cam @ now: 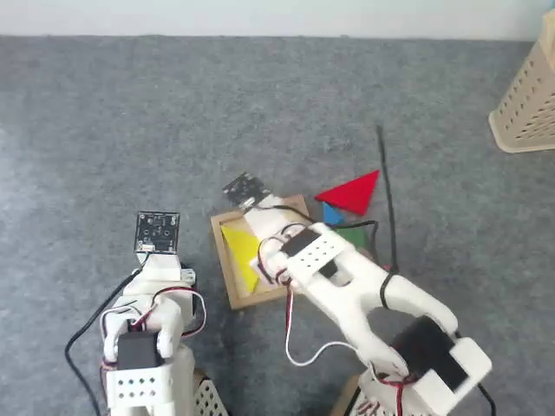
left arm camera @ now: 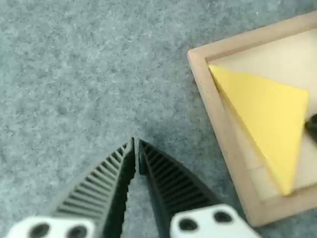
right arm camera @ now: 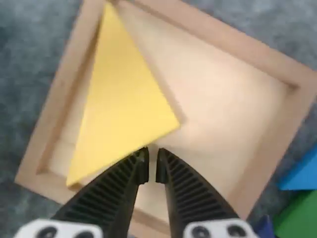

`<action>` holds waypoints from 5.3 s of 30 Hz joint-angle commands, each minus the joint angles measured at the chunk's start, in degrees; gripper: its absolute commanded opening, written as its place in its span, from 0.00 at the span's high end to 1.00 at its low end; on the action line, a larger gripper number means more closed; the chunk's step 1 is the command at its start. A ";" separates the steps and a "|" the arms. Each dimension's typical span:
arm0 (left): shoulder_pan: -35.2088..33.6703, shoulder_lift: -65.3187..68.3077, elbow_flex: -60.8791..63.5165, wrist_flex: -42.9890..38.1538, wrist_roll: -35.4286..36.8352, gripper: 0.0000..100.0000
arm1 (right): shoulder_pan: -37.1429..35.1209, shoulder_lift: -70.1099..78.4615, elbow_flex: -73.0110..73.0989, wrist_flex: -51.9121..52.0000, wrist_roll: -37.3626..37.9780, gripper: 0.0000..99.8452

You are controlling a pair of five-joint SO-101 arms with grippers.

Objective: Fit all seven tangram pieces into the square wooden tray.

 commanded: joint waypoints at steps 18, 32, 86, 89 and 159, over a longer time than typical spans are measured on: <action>0.00 -0.88 -0.66 0.09 0.44 0.99 | 10.59 -11.12 -3.16 2.42 1.32 0.96; 0.00 -0.88 -0.66 0.09 0.44 0.99 | 16.40 -1.89 -7.82 7.60 -1.23 0.80; 0.00 -0.88 -0.66 0.09 0.44 0.99 | 33.27 -7.25 -16.88 30.99 4.31 0.82; 0.00 -0.88 -0.66 0.09 0.44 0.99 | 33.27 -7.43 -12.40 31.08 8.26 0.82; 0.00 -0.88 -0.66 0.09 0.44 0.99 | 45.32 39.69 -62.51 33.36 -45.89 0.66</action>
